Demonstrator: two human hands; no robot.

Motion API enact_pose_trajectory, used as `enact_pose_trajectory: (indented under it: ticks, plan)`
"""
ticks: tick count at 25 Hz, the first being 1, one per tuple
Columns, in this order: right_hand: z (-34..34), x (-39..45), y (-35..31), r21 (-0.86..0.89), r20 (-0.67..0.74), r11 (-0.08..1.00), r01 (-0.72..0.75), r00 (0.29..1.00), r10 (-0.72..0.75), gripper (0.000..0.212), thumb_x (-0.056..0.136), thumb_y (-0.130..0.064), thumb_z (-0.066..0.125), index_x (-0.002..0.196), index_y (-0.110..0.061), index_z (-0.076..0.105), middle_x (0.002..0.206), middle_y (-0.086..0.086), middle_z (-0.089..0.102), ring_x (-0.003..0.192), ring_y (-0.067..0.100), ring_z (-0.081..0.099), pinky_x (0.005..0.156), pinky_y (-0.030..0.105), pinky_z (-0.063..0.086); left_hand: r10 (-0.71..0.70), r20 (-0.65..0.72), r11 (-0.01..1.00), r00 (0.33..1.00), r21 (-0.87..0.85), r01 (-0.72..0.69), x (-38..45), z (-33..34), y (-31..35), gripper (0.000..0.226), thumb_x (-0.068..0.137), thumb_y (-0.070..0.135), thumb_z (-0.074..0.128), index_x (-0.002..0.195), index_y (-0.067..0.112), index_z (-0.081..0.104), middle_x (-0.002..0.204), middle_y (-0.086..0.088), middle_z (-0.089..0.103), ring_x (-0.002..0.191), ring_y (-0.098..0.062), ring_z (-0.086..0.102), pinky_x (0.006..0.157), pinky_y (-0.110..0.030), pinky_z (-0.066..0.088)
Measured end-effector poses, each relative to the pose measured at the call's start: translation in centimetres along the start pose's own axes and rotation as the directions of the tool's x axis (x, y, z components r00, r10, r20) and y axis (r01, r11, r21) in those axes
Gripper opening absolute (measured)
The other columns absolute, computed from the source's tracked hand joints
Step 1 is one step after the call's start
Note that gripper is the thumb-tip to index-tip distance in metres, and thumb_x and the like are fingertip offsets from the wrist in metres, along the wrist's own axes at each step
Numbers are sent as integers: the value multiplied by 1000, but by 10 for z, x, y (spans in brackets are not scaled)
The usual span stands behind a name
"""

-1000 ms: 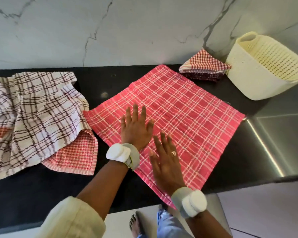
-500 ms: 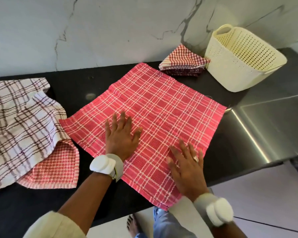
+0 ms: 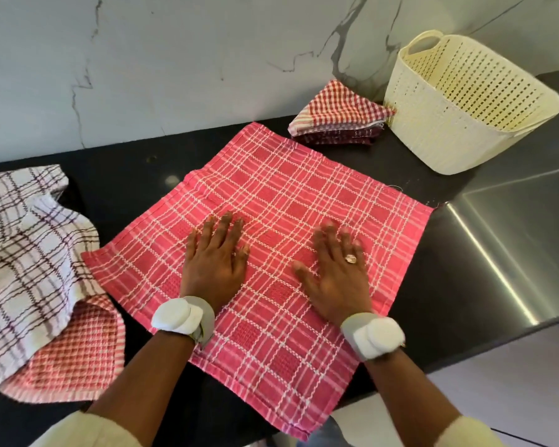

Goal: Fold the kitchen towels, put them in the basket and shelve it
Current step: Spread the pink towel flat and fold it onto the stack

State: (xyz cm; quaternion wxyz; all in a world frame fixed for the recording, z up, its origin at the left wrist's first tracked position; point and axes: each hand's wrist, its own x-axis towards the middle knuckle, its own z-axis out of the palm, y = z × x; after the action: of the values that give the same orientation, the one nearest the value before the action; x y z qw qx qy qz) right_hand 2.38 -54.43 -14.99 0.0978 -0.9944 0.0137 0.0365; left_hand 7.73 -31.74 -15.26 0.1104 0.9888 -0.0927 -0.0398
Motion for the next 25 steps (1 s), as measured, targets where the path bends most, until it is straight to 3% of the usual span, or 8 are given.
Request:
enact_pose_trajectory:
  ticks: [3, 6, 10, 12, 15, 17, 22, 25]
  plan:
    - [-17, -14, 40, 10, 55, 989, -147, 988, 146, 76, 92, -73, 12, 151, -33, -14, 158, 0, -25, 143, 25, -29, 118, 48, -12, -9, 26, 1000, 1000, 23, 9, 0, -8, 8, 61, 97, 62, 7, 153, 36, 4, 161, 8, -4, 148, -21, -9, 119, -46, -10]
    - [-26, 12, 25, 87, -34, 993, -78, 996, 81, 64, 99, -59, 23, 154, -30, 7, 161, 5, -7, 146, 27, -16, 118, 45, -9, 45, -28, 998, 999, -34, -46, 22, -24, 30, 56, 102, 52, 17, 152, 27, 18, 161, 5, 7, 149, -21, -1, 120, -44, -7]
    - [-20, 82, -19, 166, -102, 980, 107, 991, -91, 57, 100, -38, 30, 153, -20, 20, 161, 12, 9, 148, 34, 1, 120, 52, 10, 201, -116, 806, 973, -544, -231, 88, -38, 73, 44, 103, 20, 38, 147, 21, 37, 155, 2, 32, 143, -15, 25, 116, -25, 19]
    - [-12, 106, -15, 115, -40, 988, 103, 994, -99, 59, 101, -43, 26, 153, -17, 19, 161, 13, 12, 148, 34, 3, 120, 51, 11, 144, -7, 690, 990, -716, -106, 123, -33, 85, 43, 104, 19, 37, 147, 21, 37, 155, 1, 32, 142, -14, 28, 112, -21, 23]
    - [-6, 109, 19, 6, -12, 997, 83, 996, -83, 69, 98, -59, 12, 154, -19, 11, 162, 7, 4, 149, 28, -3, 121, 45, 0, 46, 164, 873, 985, -486, 41, 156, -7, 92, 50, 105, 39, 28, 152, 27, 20, 161, 4, 11, 149, -18, 5, 120, -36, 4]
    - [-9, 96, 44, -9, -37, 1000, 27, 999, -28, 74, 95, -65, 10, 155, -21, 6, 162, 5, -1, 149, 27, -7, 120, 44, -5, 14, 133, 963, 991, -268, 22, 159, 6, 96, 56, 102, 51, 23, 153, 31, 12, 162, 7, 2, 149, -18, -4, 119, -40, -5]
    - [-26, 62, 95, 2, -3, 974, -228, 974, 228, 86, 88, -76, 8, 154, -22, -3, 162, 3, -11, 147, 27, -16, 119, 46, -7, 9, 25, 1000, 1000, -17, -9, 147, 15, 102, 80, 90, 74, 15, 154, 30, -1, 162, 2, -3, 149, -24, -5, 120, -47, -2]
    - [-31, 81, 80, 122, -38, 976, -182, 981, 188, 78, 93, -68, 18, 155, -22, 2, 161, 6, -10, 146, 29, -16, 118, 45, -11, 22, 13, 1000, 1000, 11, -22, 148, 18, 101, 81, 90, 75, 15, 154, 29, -4, 162, 0, -4, 149, -25, -6, 120, -50, 0]
